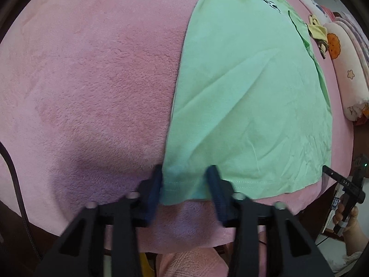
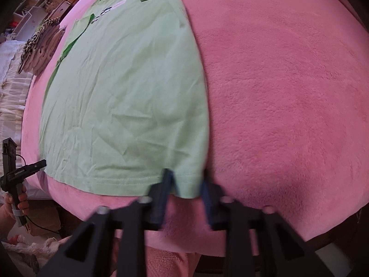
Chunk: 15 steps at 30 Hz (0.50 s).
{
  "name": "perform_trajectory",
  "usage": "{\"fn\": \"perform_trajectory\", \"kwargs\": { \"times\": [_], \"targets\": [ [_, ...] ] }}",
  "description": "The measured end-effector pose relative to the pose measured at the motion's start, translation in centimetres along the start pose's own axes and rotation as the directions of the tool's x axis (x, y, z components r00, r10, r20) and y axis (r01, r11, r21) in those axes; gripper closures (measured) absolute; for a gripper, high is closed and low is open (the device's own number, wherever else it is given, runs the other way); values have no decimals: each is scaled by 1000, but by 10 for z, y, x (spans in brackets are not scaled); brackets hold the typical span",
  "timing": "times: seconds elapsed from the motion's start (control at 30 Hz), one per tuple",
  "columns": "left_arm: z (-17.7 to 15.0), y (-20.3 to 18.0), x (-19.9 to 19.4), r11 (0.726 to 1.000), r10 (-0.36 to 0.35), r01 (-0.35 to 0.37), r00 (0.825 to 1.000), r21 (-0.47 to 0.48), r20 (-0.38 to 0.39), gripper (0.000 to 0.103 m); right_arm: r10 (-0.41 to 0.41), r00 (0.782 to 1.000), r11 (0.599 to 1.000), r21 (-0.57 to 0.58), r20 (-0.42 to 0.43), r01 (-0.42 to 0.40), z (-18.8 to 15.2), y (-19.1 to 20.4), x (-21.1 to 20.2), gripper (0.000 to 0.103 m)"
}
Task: Fold small clothes
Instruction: 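Close both tools on the shirt hem side by side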
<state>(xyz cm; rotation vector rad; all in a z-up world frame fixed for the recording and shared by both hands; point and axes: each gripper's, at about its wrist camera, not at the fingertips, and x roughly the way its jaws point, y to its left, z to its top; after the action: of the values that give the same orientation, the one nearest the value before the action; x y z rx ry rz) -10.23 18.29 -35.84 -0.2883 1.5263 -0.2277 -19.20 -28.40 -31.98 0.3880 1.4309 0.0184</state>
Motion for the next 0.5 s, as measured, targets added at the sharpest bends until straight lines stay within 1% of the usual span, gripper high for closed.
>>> {"fn": "perform_trajectory", "kwargs": {
  "times": [0.03,0.13,0.2,0.27,0.33,0.5],
  "targets": [
    [0,0,0,1000,-3,3,1000,0,-2,94,6,1000,1000,2,3,-6,0,1,-2,94],
    [0,0,-7,1000,5,-5,1000,6,6,99,-19,1000,1000,-17,24,20,-4,7,-9,96],
    [0,-8,-14,999,29,-30,999,39,16,100,-38,999,999,-28,37,39,-6,11,-17,96],
    [0,-15,-23,997,36,-37,999,62,26,101,-52,997,998,-33,52,53,-6,15,-27,96],
    [1,-20,-34,998,23,-26,999,57,41,101,-57,996,998,-29,69,59,-5,21,-39,96],
    [13,-28,-72,999,-34,31,994,31,106,101,-67,989,997,-32,134,72,4,37,-76,97]
  ]
}}
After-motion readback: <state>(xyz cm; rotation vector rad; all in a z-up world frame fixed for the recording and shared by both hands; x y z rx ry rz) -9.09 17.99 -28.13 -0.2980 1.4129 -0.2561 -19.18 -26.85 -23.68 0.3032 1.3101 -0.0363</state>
